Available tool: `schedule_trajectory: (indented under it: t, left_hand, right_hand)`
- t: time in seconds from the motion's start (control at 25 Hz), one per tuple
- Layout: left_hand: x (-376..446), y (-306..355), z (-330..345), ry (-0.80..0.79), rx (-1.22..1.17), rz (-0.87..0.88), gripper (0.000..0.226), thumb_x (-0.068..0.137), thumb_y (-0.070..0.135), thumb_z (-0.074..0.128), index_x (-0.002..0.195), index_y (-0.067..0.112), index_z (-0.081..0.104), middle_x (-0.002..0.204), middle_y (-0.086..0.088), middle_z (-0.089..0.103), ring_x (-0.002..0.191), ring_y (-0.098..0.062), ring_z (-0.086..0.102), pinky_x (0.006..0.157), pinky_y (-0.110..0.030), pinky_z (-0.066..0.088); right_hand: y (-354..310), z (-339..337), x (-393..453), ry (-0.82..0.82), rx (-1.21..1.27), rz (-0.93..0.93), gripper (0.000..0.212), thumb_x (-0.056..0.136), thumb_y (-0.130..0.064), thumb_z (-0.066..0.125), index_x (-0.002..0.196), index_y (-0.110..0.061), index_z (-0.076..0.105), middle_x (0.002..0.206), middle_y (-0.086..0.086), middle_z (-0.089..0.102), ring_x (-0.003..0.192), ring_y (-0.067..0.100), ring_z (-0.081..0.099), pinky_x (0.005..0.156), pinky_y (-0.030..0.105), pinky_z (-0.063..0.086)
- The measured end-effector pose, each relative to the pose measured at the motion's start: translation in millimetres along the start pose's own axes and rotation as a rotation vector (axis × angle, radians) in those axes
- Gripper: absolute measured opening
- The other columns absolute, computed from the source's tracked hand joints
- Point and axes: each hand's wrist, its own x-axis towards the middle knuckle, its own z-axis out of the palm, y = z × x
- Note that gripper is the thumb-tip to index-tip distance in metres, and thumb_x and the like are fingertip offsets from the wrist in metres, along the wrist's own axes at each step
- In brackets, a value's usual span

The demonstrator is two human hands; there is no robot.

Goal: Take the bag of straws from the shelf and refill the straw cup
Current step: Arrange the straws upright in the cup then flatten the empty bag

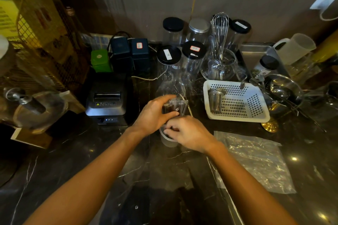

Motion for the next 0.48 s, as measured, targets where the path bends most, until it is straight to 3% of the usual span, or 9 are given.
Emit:
schedule_trajectory:
  t: [0.12, 0.2, 0.32, 0.48]
  left_hand:
    - [-3, -2, -4, -0.006, -0.006, 0.037, 0.071, 0.091, 0.032, 0.072, 0.155, 0.026, 0.042, 0.148, -0.002, 0.056, 0.135, -0.014, 0.055, 0.108, -0.040, 0.053]
    - [-4, -4, -5, -0.036, 0.020, 0.058, 0.066, 0.093, 0.029, 0.070, 0.154, 0.026, 0.044, 0.149, -0.001, 0.056, 0.136, -0.013, 0.055, 0.109, -0.041, 0.053]
    - [-3, -6, -2, -0.058, 0.029, 0.044, 0.063, 0.096, 0.024, 0.069, 0.154, 0.026, 0.044, 0.155, 0.000, 0.053, 0.141, -0.012, 0.051, 0.111, -0.043, 0.051]
    - [-1, -12, -4, -0.160, 0.051, 0.015, 0.076, 0.095, 0.026, 0.070, 0.159, 0.034, 0.031, 0.161, 0.003, 0.045, 0.148, -0.013, 0.044, 0.117, -0.046, 0.045]
  right_hand:
    - [21, -14, -7, 0.174, 0.187, 0.095, 0.022, 0.104, -0.030, 0.062, 0.085, -0.023, 0.071, 0.071, -0.001, 0.067, 0.065, 0.012, 0.064, 0.066, 0.044, 0.056]
    - [33, -19, -6, 0.280, 0.173, 0.166, 0.023, 0.103, -0.030, 0.063, 0.083, -0.022, 0.070, 0.071, -0.002, 0.066, 0.067, 0.014, 0.064, 0.067, 0.046, 0.055]
    - [40, -18, 1, 0.260, 0.006, 0.241, 0.019, 0.102, -0.034, 0.066, 0.087, -0.022, 0.069, 0.076, -0.007, 0.066, 0.071, 0.011, 0.063, 0.065, 0.038, 0.051]
    - [39, -15, 7, 0.206, -0.114, 0.253, 0.020, 0.101, -0.039, 0.066, 0.090, -0.022, 0.063, 0.078, -0.009, 0.063, 0.075, 0.013, 0.063, 0.066, 0.034, 0.044]
